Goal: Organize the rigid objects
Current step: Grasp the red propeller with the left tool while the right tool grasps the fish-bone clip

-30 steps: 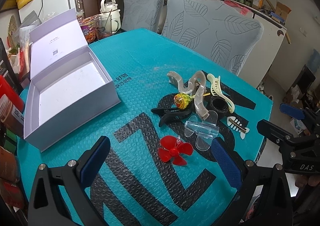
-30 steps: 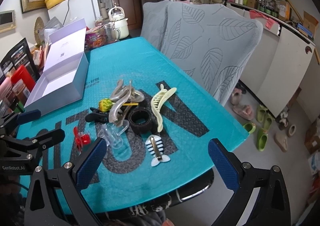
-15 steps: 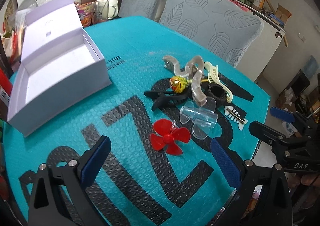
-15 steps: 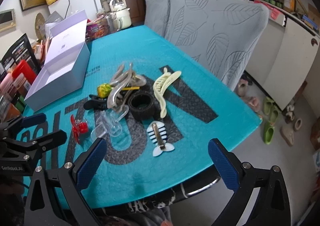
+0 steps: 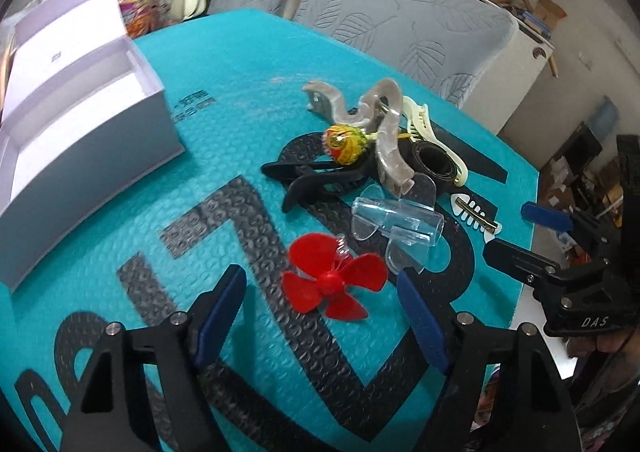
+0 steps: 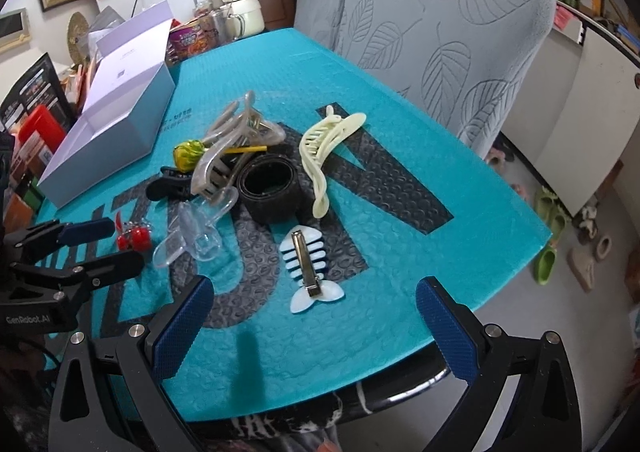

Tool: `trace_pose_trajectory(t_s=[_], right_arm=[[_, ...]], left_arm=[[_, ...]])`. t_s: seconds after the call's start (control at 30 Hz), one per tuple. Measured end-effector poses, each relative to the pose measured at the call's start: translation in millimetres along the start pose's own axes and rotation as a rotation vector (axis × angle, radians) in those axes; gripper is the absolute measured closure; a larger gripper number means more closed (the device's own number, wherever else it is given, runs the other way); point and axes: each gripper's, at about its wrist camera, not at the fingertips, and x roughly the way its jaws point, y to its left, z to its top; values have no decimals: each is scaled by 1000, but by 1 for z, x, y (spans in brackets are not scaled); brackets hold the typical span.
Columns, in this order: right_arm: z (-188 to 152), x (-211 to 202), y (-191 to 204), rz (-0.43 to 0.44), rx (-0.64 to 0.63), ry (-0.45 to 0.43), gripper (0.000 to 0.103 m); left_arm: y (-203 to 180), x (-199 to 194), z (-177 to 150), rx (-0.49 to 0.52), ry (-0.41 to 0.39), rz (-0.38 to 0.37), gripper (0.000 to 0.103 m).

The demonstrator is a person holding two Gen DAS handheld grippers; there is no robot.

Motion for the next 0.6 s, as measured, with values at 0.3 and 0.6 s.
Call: trace_pose_trajectory(t_s=[0.3,0.6], right_arm=[[1,8,1,-10,-63,-17,3],[0,18,10,-90,-129,-55,38]], left_arm=[[-10,11,5,58,0,42,57],[-7,5,4,47,-4,18,62]])
